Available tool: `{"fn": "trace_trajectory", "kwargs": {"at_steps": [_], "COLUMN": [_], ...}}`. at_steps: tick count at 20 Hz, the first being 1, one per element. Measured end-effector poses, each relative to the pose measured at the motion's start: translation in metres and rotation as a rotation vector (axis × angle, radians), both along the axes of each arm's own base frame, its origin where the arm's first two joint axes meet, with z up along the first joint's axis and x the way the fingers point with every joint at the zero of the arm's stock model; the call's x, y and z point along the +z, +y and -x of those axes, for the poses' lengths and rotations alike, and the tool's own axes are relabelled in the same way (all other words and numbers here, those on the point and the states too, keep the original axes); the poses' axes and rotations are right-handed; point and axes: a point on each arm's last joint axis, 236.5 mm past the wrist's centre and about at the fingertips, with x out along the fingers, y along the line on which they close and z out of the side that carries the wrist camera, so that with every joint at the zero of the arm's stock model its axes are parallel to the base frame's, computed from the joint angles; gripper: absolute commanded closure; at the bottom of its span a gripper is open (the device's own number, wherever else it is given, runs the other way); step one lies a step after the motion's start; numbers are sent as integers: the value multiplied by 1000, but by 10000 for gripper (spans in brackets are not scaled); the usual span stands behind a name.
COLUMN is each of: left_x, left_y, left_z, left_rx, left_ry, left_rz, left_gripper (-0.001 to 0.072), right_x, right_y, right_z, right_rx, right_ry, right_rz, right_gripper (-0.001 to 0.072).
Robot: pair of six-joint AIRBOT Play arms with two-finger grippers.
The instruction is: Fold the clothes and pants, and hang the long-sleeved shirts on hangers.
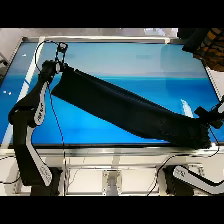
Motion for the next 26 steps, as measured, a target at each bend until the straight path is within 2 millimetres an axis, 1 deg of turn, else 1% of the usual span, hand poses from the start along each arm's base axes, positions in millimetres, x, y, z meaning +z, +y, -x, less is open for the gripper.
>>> {"fn": "trace_trajectory", "kwargs": {"at_steps": [3, 6, 8, 9, 10, 11, 12, 15, 17, 18, 19, 20, 21, 22, 23, 24, 26], "left_x": [9, 22, 21, 17, 13, 8, 4, 1, 8, 15, 22, 26, 29, 31, 30, 25, 14], "left_y": [0, -6, -11, -13, -15, -17, -18, -19, -18, -17, -14, -9, -1, 9, 22, 33, 53], "left_z": [-5, -15, -20, -21, -23, -23, -24, -25, -26, -26, -25, -23, -20, -15, -10, -3, 11], "left_rx": [-1, -9, -14, -16, -18, -21, -21, -24, -23, -21, -15, -5, 11, 30, 58, 87, 153], "left_ry": [-26, -90, -115, -117, -119, -117, -116, -117, -129, -138, -142, -133, -115, -93, -63, -26, 49], "left_rz": [1, 15, 24, 28, 30, 30, 32, 32, 31, 30, 29, 28, 25, 23, 33, 56, 160], "left_gripper": [674, 673, 672, 660, 585, 458, 402, 401, 401, 401, 401, 393, 242, 208, 200, 176, 115], "right_x": [2, 5, 6, 5, 4, 4, 3, 1, 1, 0, 0, 0, 1, 2, 2, 3, 2], "right_y": [-5, -11, -15, -16, -17, -19, -19, -19, -19, -18, -18, -17, -16, -15, -14, -13, -9], "right_z": [-2, -6, -10, -11, -12, -13, -13, -14, -13, -11, -10, -8, -6, -4, -2, 0, 7], "right_rx": [-10, -23, -27, -29, -30, -29, -28, -30, -31, -33, -33, -25, -16, -3, 10, 26, 56], "right_ry": [-10, -32, -49, -54, -56, -56, -55, -56, -51, -43, -37, -26, -16, -4, 8, 23, 58], "right_rz": [19, 46, 60, 64, 65, 70, 72, 71, 67, 63, 60, 58, 58, 57, 57, 54, 42], "right_gripper": [683, 681, 677, 645, 567, 471, 427, 427, 413, 343, 320, 320, 320, 320, 320, 320, 320]}}
